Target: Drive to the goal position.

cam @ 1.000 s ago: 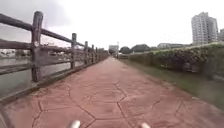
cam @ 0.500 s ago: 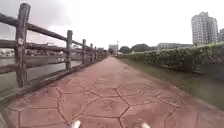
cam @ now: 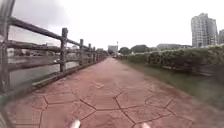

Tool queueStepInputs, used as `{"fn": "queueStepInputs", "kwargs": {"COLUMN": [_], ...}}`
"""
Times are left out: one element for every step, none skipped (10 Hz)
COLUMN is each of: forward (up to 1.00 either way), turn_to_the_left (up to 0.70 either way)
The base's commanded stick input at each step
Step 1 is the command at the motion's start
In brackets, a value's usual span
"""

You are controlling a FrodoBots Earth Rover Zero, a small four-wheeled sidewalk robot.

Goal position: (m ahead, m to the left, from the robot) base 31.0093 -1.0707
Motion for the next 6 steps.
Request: {"fn": "queueStepInputs", "kwargs": {"forward": [0.7,0.7,0.7,0.7,0.7,0.7], "turn_to_the_left": [0.0,0.0,0.0,0.0,0.0,0.0]}}
